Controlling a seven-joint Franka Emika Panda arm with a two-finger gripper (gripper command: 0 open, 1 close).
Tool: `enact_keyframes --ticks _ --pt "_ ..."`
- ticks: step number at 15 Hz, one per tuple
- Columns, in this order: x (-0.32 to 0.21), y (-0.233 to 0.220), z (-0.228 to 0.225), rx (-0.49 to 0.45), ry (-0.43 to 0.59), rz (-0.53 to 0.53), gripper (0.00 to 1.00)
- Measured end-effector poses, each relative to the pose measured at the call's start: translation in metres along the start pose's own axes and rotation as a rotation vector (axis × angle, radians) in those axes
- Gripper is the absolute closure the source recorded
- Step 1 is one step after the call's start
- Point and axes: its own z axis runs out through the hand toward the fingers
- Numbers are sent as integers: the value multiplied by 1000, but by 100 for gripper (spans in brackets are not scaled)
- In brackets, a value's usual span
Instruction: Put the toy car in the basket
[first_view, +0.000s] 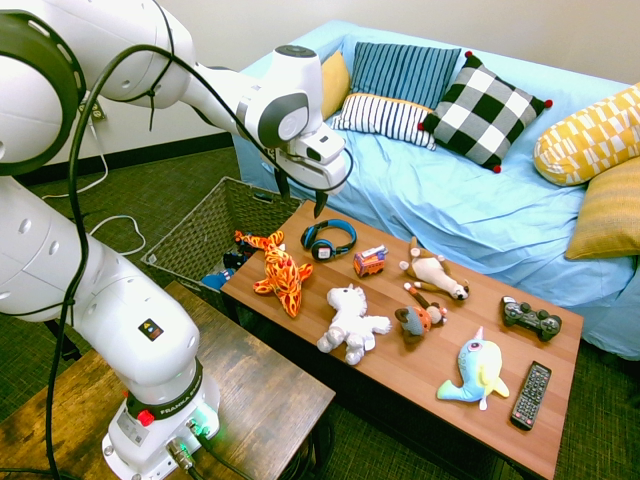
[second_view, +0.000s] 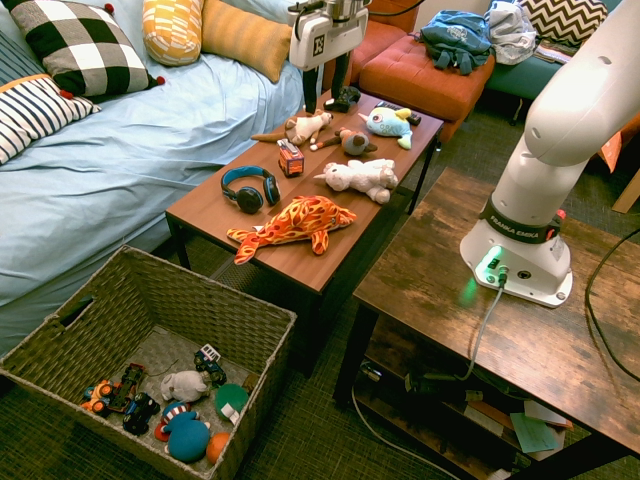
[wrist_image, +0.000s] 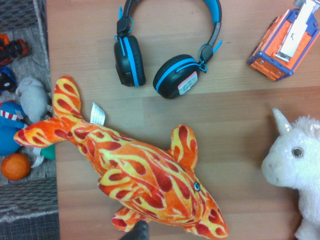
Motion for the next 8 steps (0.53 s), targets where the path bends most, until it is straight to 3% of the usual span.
enact_keyframes --ticks 4,8 --pt "17 7 0 17 -4 6 0" --pt "107 38 6 96 -72 58 0"
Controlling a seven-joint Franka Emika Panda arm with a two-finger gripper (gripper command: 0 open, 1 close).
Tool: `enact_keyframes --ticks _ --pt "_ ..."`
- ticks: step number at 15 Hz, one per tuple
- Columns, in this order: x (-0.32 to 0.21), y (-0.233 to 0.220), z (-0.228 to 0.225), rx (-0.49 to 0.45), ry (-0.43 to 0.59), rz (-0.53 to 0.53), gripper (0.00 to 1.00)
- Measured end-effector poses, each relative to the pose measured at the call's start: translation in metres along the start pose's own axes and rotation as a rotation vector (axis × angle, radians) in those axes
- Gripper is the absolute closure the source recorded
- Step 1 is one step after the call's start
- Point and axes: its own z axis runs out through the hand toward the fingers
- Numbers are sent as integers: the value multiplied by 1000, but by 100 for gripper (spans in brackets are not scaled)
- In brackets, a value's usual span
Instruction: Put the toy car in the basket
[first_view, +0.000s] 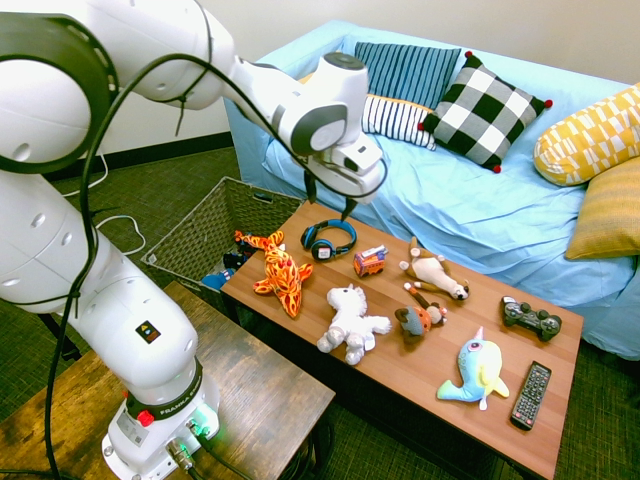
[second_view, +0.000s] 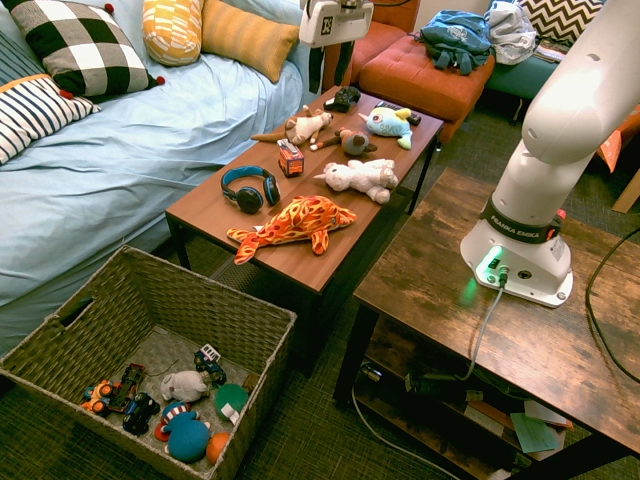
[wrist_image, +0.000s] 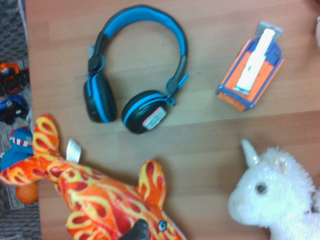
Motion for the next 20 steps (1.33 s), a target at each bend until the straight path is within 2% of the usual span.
enact_keyframes --ticks 6,11,15,16,20 --pt "90 -62 103 -62 -157 76 0" --pt "149 -79 207 -154 -265 209 0" --pt "170 -82 240 -235 -325 293 0" --pt "173 -85 244 -248 -332 303 100" --pt "182 -94 263 -273 -323 305 100"
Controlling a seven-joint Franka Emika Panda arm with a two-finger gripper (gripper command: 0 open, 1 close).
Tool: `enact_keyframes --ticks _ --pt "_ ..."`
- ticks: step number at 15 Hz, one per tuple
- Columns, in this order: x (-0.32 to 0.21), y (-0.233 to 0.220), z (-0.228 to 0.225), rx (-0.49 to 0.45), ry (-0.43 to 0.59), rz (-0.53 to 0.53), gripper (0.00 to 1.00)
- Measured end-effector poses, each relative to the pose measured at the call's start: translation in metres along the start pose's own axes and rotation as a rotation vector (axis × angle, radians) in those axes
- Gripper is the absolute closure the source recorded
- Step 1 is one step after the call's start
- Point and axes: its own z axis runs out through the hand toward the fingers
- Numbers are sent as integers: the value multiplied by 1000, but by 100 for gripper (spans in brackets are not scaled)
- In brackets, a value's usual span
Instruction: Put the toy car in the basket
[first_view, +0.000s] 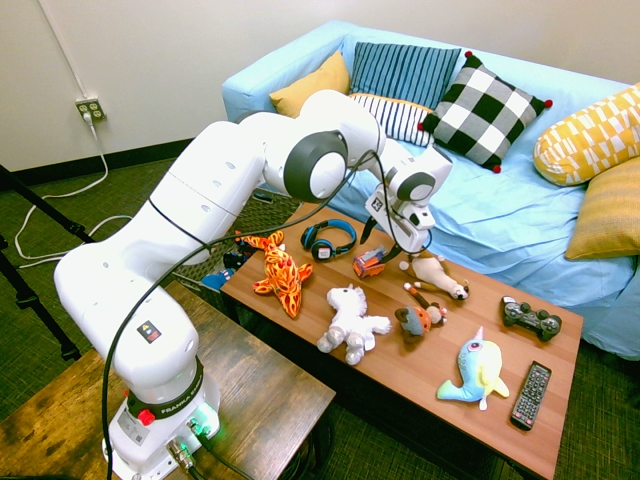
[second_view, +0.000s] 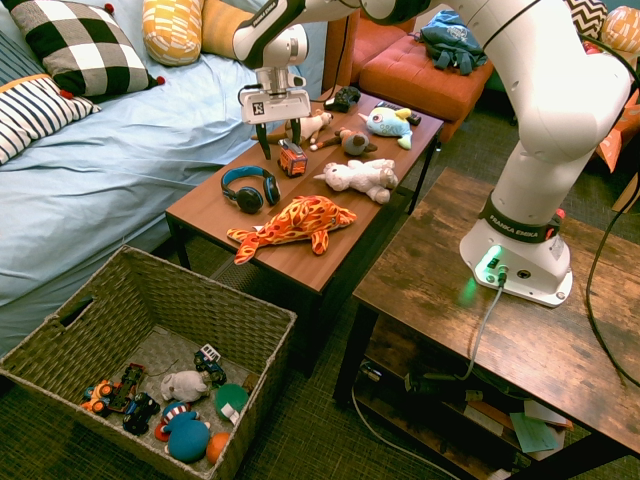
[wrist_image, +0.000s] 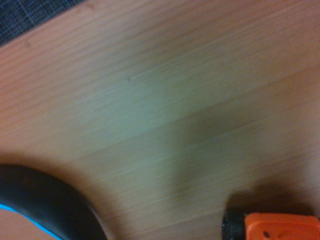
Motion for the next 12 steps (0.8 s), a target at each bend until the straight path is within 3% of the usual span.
enact_keyframes --ticks 12 --pt "1 -10 -10 -22 28 -3 100"
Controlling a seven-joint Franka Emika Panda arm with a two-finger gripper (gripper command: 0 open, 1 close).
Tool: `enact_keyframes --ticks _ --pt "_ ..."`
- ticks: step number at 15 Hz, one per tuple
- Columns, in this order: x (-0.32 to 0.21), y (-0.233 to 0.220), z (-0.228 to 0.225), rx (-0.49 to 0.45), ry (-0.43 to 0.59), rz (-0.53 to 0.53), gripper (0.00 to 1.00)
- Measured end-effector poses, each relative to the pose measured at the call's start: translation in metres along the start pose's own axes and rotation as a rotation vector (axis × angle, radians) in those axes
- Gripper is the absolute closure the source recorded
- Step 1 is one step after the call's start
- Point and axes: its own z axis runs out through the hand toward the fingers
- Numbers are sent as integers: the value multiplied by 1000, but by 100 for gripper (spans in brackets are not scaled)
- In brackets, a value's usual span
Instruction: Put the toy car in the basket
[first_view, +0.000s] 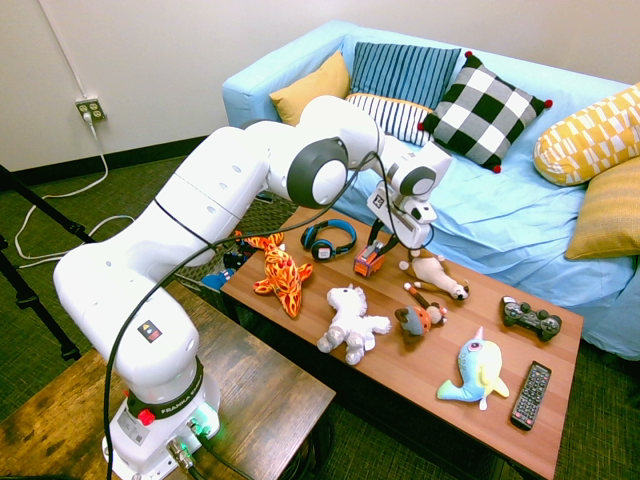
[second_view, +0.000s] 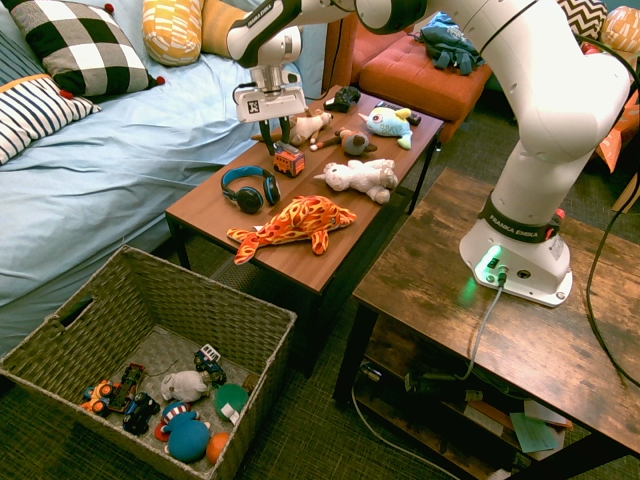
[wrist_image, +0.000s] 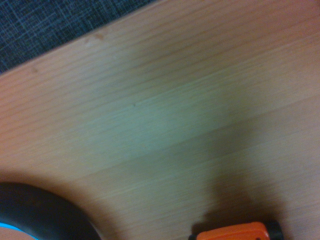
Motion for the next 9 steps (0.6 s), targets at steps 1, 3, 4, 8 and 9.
enact_keyframes --ticks 1,3,4,8,9 --pt "2 1 -4 6 3 -5 100" --pt "6 5 -16 30 17 -25 100" --pt "5 8 -26 44 26 -34 100" --pt "-24 24 -71 104 69 -70 100" --pt "-38 25 -83 121 91 -80 100"
